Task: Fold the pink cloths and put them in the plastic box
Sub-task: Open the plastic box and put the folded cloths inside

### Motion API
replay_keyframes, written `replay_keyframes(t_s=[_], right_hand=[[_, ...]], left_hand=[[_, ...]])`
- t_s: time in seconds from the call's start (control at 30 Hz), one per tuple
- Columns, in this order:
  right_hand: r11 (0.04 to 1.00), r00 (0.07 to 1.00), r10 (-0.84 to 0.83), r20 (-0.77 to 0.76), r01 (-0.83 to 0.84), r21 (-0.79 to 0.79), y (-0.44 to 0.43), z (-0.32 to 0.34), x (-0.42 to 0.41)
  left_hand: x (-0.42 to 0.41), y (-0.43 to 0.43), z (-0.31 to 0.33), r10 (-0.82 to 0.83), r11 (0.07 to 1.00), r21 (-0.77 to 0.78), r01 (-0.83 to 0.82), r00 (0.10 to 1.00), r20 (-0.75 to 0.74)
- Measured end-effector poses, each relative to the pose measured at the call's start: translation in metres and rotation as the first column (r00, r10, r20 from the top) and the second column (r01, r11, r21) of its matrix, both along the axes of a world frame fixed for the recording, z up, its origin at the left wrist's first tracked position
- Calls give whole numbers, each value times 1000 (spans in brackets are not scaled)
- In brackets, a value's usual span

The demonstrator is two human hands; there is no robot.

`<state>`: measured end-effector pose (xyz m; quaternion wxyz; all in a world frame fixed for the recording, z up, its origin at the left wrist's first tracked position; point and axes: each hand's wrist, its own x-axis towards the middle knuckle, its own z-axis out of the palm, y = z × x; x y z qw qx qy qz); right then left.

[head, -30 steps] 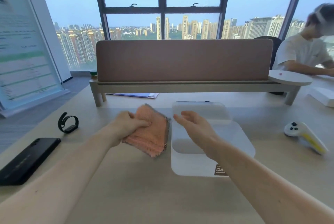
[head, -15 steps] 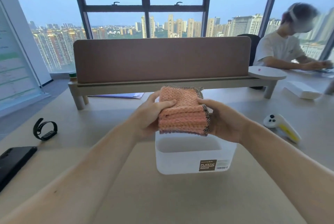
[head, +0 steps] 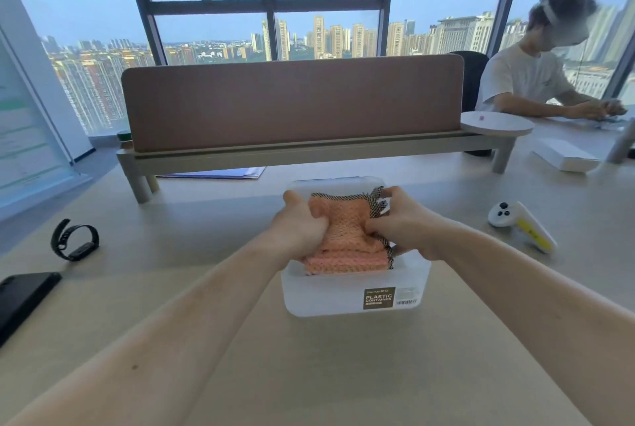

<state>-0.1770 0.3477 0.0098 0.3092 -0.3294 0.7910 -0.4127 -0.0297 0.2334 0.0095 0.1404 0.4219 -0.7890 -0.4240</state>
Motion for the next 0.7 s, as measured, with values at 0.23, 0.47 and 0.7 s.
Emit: replay_keyframes(t_s=[0.23, 0.47, 0.7], right_hand=[[991, 965, 28, -262, 8, 135, -6, -25, 2], [970, 895, 106, -433, 3, 243, -14, -34, -4], [944, 870, 186, -457, -29, 329, -22, -39, -8]], left_hand=[[-14, 11, -24, 18, 949, -310, 60, 970, 243], [-27, 1, -40, -8, 950, -283, 134, 914, 405], [-28, -1, -34, 9, 890, -400, 219, 868, 496]])
